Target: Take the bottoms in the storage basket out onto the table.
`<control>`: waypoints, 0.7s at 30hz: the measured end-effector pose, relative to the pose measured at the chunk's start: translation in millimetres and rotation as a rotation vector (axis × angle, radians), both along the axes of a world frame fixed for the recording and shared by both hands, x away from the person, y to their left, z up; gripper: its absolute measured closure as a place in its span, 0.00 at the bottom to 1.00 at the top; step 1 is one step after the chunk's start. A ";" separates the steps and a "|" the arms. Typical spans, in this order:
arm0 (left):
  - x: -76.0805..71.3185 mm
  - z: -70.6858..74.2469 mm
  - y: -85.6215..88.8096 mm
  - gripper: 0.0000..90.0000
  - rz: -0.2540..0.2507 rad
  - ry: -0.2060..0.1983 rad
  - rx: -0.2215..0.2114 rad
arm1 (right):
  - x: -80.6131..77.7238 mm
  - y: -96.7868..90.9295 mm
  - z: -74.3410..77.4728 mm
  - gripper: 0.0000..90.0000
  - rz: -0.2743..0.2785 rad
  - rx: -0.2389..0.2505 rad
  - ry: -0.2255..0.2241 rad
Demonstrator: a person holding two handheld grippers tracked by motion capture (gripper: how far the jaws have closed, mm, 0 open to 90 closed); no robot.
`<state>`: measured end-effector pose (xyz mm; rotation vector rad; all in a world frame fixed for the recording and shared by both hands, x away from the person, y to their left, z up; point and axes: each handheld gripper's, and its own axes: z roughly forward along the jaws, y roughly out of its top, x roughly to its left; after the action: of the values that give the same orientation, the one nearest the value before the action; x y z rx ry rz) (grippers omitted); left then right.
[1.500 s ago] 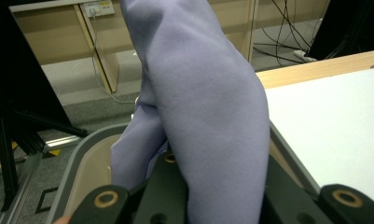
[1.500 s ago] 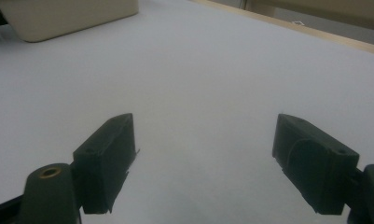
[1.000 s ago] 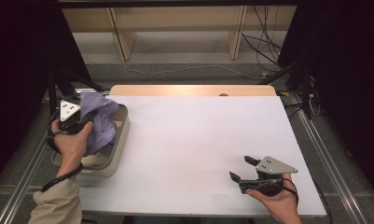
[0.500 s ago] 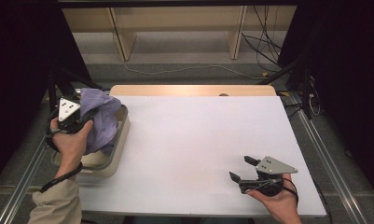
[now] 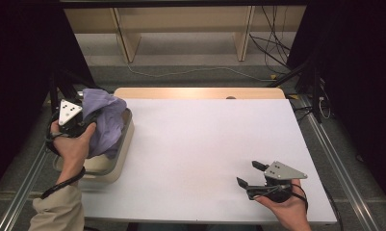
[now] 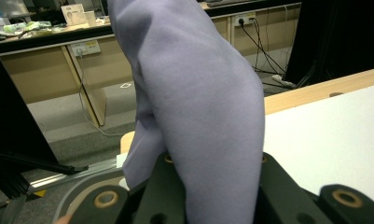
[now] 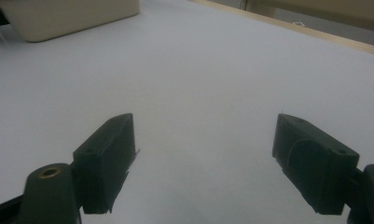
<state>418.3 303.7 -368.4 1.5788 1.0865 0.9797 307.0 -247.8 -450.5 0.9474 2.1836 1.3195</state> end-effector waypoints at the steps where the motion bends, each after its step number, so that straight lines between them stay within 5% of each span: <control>1: -0.4 0.9 0.0 0.94 -0.001 -0.003 0.000 | 0.0 0.0 0.0 0.25 0.000 0.000 -0.001; 21: -8.0 14.5 -6.1 0.94 -0.021 -0.045 0.017 | -0.2 0.2 0.2 0.25 0.002 0.003 -0.003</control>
<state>410.3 297.6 -354.0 1.5711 1.0314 1.0082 306.8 -247.6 -450.4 0.9438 2.1811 1.3246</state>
